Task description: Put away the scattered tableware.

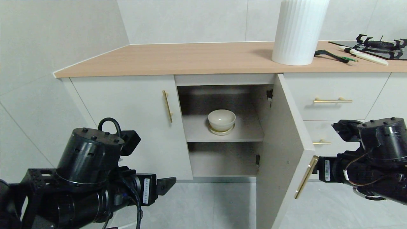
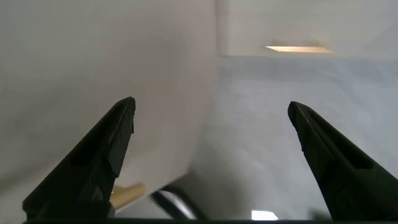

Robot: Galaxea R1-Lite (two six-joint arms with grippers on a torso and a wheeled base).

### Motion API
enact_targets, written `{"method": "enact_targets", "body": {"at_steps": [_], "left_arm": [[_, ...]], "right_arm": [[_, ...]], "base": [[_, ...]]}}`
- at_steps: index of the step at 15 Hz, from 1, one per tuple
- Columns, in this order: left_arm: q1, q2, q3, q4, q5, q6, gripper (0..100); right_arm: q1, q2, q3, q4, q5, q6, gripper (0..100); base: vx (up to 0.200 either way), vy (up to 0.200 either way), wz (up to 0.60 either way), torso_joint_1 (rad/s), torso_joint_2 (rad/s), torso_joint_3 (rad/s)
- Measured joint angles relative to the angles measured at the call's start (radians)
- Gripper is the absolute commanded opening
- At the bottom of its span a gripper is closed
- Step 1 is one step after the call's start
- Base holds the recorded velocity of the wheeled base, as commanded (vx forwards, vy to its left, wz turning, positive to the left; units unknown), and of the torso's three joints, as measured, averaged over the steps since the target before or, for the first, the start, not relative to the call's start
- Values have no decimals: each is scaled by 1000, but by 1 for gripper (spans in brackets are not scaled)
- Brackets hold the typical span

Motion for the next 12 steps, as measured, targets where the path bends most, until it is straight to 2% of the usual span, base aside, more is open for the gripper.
{"method": "enact_targets", "body": {"at_steps": [3, 8, 10, 12], "left_arm": [[0, -10, 0, 0, -1, 0, 100], [-11, -22, 3, 0, -2, 6, 100], [-22, -18, 5, -1, -2, 7, 100], [-29, -12, 5, -1, -2, 7, 100]], "right_arm": [[40, 64, -40, -52, 80, -7, 100], [67, 208, -221, -60, 112, -36, 100], [69, 248, -251, -75, 124, -31, 100], [69, 288, -257, -158, 122, -9, 100]], "base": [[0, 0, 0, 0, 0, 0], [0, 0, 0, 0, 0, 0], [0, 0, 0, 0, 0, 0], [0, 0, 0, 0, 0, 0]]}}
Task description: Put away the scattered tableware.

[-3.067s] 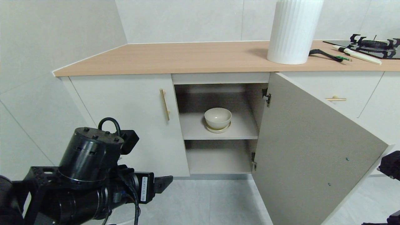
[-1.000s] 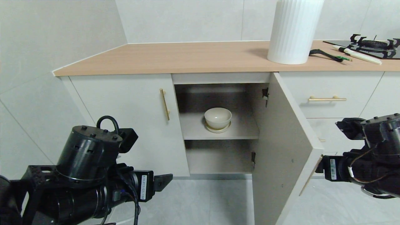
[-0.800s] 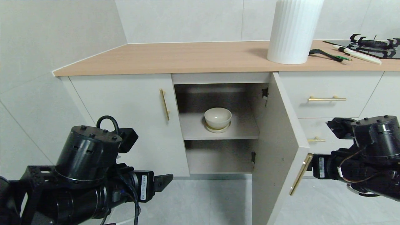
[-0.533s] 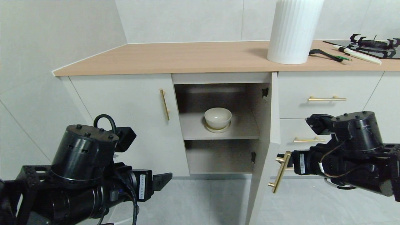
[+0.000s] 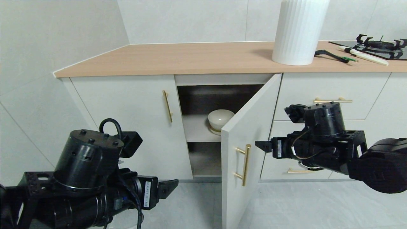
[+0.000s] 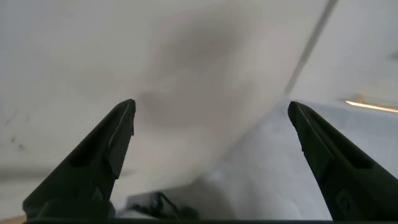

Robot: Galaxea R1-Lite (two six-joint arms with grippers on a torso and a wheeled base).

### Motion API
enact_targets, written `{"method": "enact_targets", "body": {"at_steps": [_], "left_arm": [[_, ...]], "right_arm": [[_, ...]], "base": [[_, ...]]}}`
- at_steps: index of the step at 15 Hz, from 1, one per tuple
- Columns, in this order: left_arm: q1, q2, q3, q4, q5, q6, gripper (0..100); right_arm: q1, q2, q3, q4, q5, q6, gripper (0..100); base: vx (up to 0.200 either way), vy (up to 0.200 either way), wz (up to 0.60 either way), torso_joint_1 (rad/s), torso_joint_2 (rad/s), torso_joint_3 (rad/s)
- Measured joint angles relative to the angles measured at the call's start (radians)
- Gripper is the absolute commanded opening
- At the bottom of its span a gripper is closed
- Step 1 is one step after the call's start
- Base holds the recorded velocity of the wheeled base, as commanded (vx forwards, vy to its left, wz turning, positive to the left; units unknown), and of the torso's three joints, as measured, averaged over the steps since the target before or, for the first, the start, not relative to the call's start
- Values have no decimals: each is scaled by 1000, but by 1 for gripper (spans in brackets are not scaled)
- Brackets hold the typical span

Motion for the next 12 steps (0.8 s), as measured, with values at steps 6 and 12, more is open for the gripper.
{"method": "enact_targets", "body": {"at_steps": [6, 12], "left_arm": [[-3, 3, -5, 0, 5, 0, 100], [-1, 5, -9, 3, 20, 1, 100]], "right_arm": [[-1, 134, -7, -191, -11, 69, 100], [1, 230, -52, -236, -46, 147, 100]], "base": [[0, 0, 0, 0, 0, 0], [133, 0, 0, 1, 1, 3]]}}
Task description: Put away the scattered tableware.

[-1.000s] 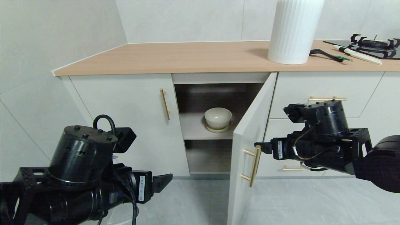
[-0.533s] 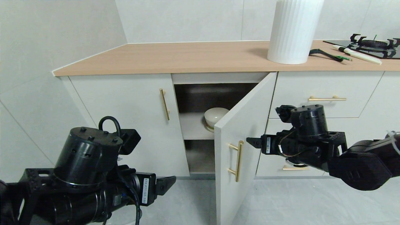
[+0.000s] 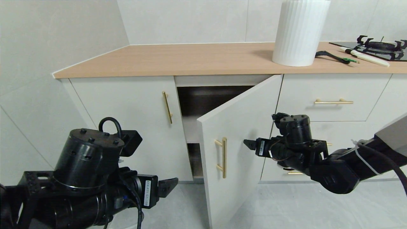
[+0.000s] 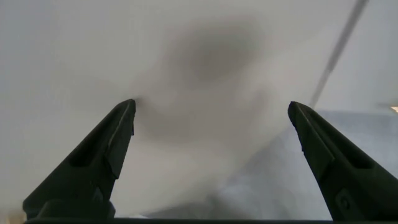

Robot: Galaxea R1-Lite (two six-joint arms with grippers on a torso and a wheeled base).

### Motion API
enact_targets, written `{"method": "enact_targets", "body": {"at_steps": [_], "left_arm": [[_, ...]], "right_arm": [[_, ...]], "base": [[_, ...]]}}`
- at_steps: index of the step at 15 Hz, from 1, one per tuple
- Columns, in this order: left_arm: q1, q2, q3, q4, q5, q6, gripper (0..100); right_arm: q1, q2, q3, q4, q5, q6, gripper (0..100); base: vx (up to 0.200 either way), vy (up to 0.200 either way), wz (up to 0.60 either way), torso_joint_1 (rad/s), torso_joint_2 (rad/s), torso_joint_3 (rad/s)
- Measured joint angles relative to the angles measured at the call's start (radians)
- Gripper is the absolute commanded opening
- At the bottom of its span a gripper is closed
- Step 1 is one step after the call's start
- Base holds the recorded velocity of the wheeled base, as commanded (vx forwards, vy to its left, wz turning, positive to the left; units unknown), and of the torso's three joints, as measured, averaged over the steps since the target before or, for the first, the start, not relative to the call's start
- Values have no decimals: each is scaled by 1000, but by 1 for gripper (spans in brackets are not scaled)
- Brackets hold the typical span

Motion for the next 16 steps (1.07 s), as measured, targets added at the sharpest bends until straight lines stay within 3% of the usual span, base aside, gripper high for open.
{"method": "enact_targets", "body": {"at_steps": [9, 16], "left_arm": [[-1, -6, 7, 2, 0, 17, 100], [-1, -3, 7, 0, 0, 16, 100]], "right_arm": [[0, 60, -91, 1, -51, 105, 100], [-11, 157, -240, 4, -208, 185, 100]], "base": [[22, 0, 0, 0, 0, 0], [0, 0, 0, 0, 0, 0]]}}
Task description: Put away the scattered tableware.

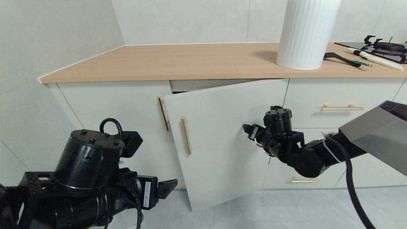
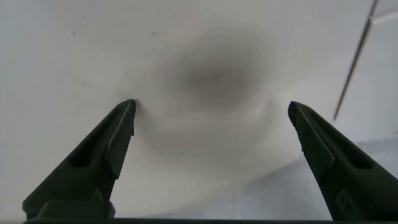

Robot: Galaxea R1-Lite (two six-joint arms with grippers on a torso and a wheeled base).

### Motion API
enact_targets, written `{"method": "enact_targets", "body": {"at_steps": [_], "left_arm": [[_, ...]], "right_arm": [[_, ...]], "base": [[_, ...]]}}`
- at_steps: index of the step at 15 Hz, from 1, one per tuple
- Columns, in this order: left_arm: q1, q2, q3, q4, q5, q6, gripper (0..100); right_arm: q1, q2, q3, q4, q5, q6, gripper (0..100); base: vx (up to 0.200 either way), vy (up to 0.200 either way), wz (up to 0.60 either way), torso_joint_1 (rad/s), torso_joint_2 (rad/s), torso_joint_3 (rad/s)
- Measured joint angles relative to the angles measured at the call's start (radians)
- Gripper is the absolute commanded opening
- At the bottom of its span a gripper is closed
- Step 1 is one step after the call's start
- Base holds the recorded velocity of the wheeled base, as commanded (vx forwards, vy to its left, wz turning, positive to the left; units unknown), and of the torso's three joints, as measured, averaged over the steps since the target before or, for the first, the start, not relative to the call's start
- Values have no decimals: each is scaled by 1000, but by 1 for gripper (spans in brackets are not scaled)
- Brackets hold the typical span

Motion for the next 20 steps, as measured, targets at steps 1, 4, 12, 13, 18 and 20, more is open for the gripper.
{"method": "enact_targets", "body": {"at_steps": [1, 4, 12, 13, 18, 20], "left_arm": [[0, 1, 0, 0, 0, 0, 100], [0, 2, 0, 0, 0, 0, 100], [0, 4, -1, 0, 0, -1, 100], [0, 4, -1, 0, 0, -1, 100], [0, 4, 0, 0, 0, -1, 100], [0, 3, 0, 0, 0, -1, 100]], "right_arm": [[-4, 15, -21, -2, -20, 6, 100], [-12, 59, -85, -2, -86, 13, 100], [-30, 136, -180, -5, -185, 14, 100], [-29, 132, -174, -6, -180, 20, 100], [-6, -60, 118, -3, 192, 29, 100], [-5, -183, 256, -3, 427, 3, 100]], "base": [[0, 0, 0, 0, 0, 0], [0, 0, 0, 0, 0, 0], [0, 0, 0, 0, 0, 0], [0, 0, 0, 0, 0, 0], [0, 0, 0, 0, 0, 0], [0, 0, 0, 0, 0, 0]]}}
